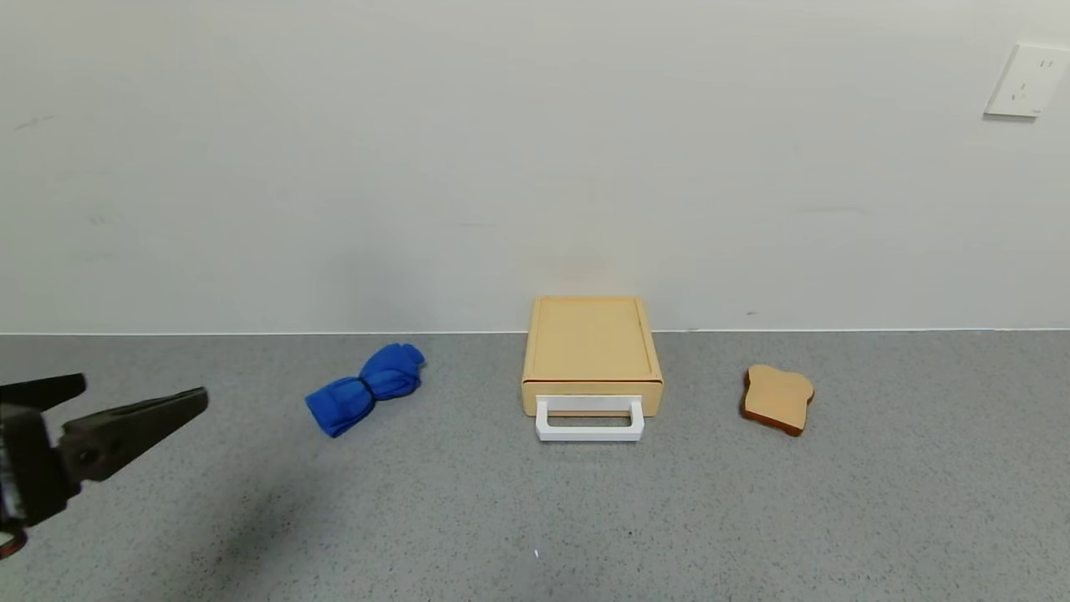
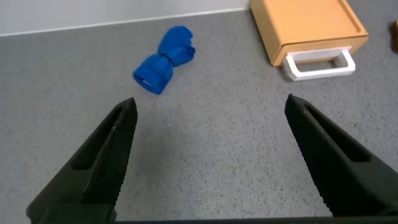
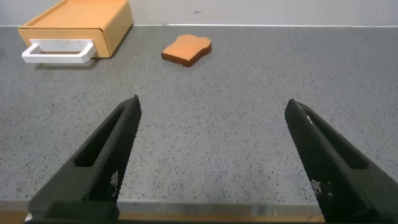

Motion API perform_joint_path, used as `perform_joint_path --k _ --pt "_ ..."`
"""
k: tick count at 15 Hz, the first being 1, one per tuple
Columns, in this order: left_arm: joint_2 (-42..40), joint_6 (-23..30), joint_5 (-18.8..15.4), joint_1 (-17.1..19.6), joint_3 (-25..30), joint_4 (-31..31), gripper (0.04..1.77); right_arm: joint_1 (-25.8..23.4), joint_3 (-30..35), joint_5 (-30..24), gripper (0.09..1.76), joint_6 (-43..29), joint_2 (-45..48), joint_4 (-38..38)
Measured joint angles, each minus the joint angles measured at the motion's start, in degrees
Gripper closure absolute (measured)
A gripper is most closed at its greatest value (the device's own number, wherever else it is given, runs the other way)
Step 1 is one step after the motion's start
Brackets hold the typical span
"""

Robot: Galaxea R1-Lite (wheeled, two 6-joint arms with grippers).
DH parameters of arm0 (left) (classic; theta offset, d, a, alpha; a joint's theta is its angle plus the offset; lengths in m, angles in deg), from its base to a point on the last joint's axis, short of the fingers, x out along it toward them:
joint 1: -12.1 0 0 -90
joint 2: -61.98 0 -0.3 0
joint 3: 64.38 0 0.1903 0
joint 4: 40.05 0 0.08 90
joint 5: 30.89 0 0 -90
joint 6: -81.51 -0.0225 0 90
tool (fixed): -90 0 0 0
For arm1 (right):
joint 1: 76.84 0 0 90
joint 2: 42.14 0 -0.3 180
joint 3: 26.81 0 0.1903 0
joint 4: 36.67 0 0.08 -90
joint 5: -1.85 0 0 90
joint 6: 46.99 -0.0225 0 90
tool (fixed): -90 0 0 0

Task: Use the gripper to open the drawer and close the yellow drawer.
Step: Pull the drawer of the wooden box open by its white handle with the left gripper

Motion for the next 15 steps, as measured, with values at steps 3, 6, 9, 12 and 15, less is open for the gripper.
perform_joint_path --k 3,6,9,12,15 --pt "12.2 0.4 -0.2 -4.4 -8.6 5.0 0.09 0.0 0.0 0.0 0.15 0.0 0.0 0.0" --pt "22.2 1.2 -0.3 -10.1 -16.1 9.1 0.09 0.0 0.0 0.0 0.15 0.0 0.0 0.0" --pt "29.0 4.0 -0.7 -15.7 -20.8 9.8 0.09 0.0 0.0 0.0 0.15 0.0 0.0 0.0" --pt "34.4 6.2 -2.3 -19.4 -24.0 9.8 0.09 0.0 0.0 0.0 0.15 0.0 0.0 0.0" --pt "38.5 9.0 -4.6 -21.5 -26.8 9.5 0.09 0.0 0.0 0.0 0.15 0.0 0.0 0.0"
